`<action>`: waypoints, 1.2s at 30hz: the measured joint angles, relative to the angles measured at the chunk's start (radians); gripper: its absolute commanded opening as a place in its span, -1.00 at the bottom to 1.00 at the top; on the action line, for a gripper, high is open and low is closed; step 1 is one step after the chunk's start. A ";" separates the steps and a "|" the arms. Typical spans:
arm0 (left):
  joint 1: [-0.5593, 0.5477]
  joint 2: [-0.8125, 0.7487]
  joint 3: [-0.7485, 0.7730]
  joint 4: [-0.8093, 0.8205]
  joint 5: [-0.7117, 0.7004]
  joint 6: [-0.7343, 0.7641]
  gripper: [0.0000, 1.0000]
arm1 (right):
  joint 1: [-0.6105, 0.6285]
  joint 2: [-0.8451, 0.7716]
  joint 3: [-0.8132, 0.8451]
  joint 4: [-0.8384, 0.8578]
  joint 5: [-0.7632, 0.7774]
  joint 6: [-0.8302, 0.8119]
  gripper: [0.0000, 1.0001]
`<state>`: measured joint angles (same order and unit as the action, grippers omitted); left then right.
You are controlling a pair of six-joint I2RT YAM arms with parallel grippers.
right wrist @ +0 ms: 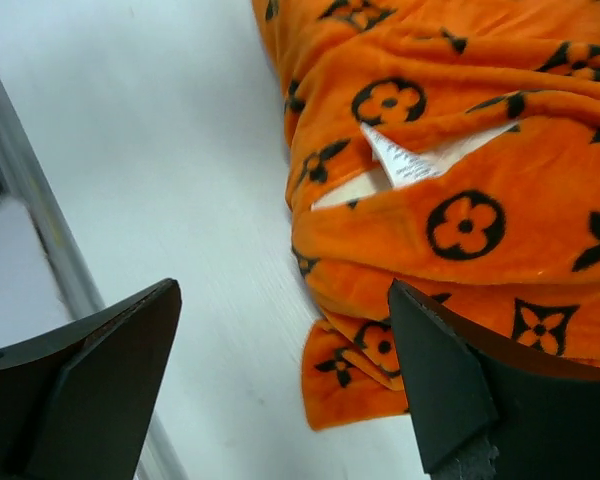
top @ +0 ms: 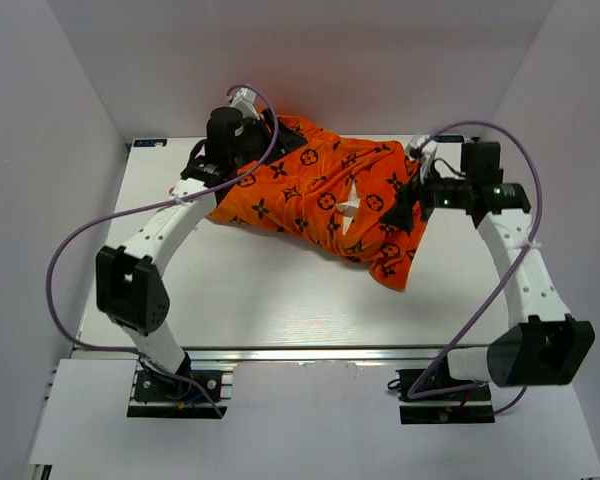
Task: Put the pillow into the pillowcase
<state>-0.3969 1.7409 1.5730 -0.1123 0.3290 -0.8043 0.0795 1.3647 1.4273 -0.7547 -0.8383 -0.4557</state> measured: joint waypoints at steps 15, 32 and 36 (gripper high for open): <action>-0.087 -0.200 -0.443 -0.143 -0.017 0.101 0.10 | 0.226 0.103 -0.223 0.337 0.375 0.142 0.67; -0.153 -0.412 -0.531 -0.207 -0.104 0.073 0.10 | 0.228 0.541 0.135 0.362 0.446 0.668 0.54; -0.153 -0.540 -0.595 -0.224 -0.135 0.039 0.10 | 0.228 0.591 0.138 0.374 0.416 0.690 -0.11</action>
<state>-0.5503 1.2011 0.9779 -0.3359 0.1944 -0.7658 0.3073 1.9553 1.5650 -0.3805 -0.4225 0.2340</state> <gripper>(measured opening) 0.547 0.600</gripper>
